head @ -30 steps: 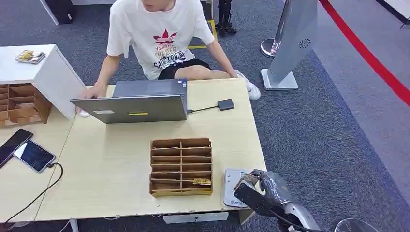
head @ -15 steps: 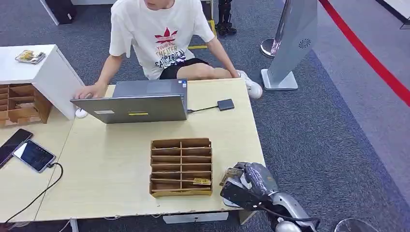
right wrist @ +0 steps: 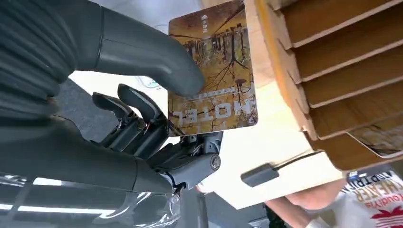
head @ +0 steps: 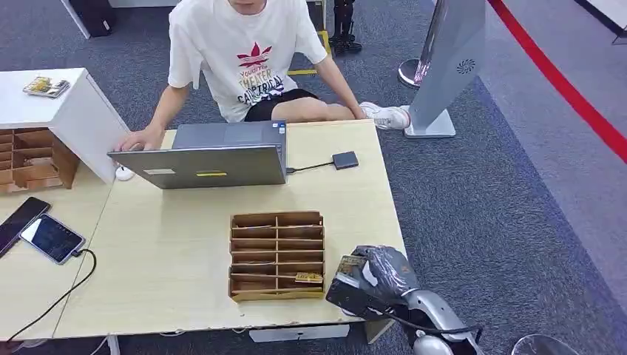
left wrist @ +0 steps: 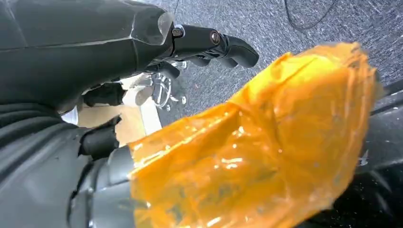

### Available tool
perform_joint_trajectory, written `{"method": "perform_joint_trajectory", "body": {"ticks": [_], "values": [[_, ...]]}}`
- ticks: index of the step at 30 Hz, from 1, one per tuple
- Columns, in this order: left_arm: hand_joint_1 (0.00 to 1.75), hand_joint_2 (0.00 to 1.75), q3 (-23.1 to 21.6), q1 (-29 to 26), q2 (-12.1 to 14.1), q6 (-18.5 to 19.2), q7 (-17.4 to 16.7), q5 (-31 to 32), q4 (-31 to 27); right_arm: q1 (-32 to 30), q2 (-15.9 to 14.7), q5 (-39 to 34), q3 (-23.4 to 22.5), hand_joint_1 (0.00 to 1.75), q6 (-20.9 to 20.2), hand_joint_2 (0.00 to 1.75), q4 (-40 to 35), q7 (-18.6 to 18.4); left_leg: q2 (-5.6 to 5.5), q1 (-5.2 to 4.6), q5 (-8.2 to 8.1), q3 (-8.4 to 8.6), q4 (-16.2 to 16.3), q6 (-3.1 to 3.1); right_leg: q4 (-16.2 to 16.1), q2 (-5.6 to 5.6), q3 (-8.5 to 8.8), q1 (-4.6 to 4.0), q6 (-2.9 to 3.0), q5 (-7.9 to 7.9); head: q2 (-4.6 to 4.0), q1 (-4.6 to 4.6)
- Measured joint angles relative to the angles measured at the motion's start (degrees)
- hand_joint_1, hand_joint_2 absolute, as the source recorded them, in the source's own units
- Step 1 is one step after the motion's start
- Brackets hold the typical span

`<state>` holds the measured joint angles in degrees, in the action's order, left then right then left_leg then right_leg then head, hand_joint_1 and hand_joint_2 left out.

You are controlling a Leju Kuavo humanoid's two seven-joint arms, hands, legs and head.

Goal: Pass the card to the sensor for recognition and then transmit it.

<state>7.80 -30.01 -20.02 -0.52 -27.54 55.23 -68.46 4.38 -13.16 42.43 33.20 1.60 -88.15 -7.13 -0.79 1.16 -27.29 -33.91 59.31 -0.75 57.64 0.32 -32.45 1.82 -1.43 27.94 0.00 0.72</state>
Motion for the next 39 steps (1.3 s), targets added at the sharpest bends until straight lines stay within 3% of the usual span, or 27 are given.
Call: {"method": "perform_joint_trajectory", "body": {"ticks": [26,39], "values": [[0.00,0.00,0.6,0.6,-0.1,0.1,-0.4,1.8,0.0,-0.1,-0.1,2.8,0.2,1.75,-0.1,1.75,4.8,-2.4,0.00,0.00,0.00,0.07,0.0,0.00,0.0,0.00,0.05,0.00,0.00,0.00,0.00,0.00],[0.00,0.00,1.0,1.5,-0.1,0.3,0.4,4.5,0.4,-0.2,1.5,4.1,-3.4,1.75,-0.4,1.75,10.2,-3.6,0.00,0.00,0.00,0.23,0.0,0.00,0.0,0.01,0.20,0.00,0.00,0.00,0.00,0.02]]}}
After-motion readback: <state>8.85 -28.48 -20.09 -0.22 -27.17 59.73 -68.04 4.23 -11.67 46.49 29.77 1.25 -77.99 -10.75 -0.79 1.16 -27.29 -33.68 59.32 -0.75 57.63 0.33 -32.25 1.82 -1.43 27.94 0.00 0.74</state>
